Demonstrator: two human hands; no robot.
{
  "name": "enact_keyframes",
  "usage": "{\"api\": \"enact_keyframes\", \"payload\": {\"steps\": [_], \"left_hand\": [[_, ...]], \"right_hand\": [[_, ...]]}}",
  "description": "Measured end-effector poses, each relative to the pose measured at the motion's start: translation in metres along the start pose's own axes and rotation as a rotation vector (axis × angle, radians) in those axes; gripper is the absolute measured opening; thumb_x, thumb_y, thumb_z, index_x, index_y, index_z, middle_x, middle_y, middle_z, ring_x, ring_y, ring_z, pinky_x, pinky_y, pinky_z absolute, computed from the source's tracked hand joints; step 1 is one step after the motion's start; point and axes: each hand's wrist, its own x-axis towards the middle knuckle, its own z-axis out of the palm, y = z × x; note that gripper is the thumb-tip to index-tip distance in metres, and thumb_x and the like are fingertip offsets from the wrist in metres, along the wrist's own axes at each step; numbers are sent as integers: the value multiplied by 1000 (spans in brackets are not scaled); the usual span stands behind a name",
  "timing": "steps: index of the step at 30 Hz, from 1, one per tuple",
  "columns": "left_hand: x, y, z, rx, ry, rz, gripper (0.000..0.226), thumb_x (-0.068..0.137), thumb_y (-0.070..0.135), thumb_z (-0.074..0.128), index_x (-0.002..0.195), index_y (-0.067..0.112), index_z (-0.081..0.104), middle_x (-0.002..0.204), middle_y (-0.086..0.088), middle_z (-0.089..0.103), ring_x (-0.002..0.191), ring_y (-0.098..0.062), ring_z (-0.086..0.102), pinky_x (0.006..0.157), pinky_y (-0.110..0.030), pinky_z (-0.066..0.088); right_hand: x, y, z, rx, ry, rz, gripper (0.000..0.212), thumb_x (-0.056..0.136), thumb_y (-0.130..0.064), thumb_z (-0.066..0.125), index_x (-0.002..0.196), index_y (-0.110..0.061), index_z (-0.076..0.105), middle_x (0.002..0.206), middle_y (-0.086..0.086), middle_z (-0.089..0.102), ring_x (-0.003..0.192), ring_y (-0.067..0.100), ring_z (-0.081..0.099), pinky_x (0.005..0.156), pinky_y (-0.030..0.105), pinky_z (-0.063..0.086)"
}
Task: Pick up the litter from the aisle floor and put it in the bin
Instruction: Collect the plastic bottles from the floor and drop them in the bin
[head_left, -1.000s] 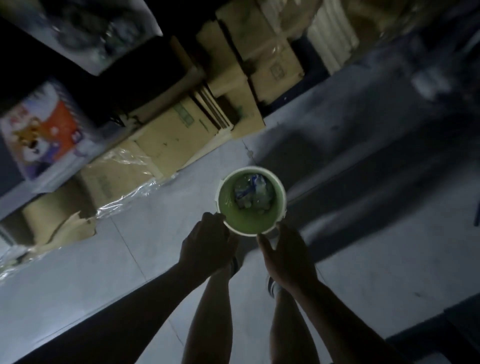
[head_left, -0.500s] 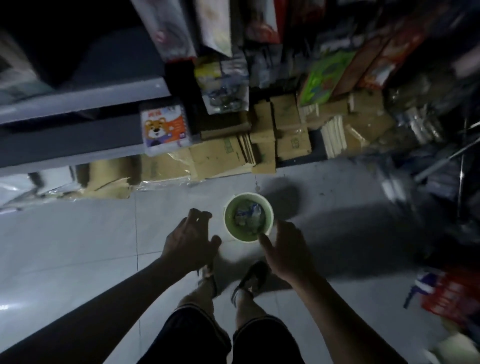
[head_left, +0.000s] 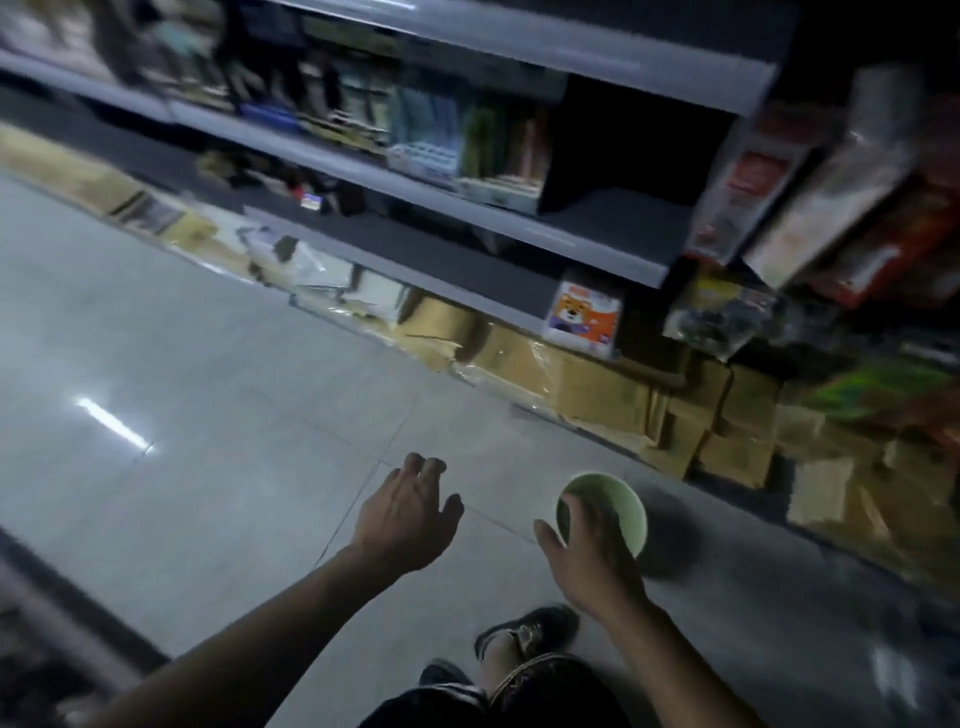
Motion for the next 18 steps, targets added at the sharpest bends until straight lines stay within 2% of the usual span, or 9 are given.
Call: {"api": "enact_keyframes", "payload": {"steps": [8, 18], "left_hand": [[-110, -126, -34, -215, 205, -310, 52, 100, 51, 39, 141, 20, 45, 140, -3, 46, 123, -26, 52, 93, -41, 50], [-233, -236, -42, -354, 381, -684, 52, 99, 49, 37, 141, 20, 46, 140, 0, 46, 120, -21, 50, 90, -41, 49]], "right_hand": [[-40, -116, 48, -259, -132, -292, 66, 101, -56, 40, 155, -20, 30, 158, 3, 32, 142, 24, 32, 111, 38, 34], [-75, -232, 112, -424, -169, -622, 61, 100, -55, 43, 150, -21, 37, 151, 1, 42, 136, 21, 39, 107, 37, 40]]}}
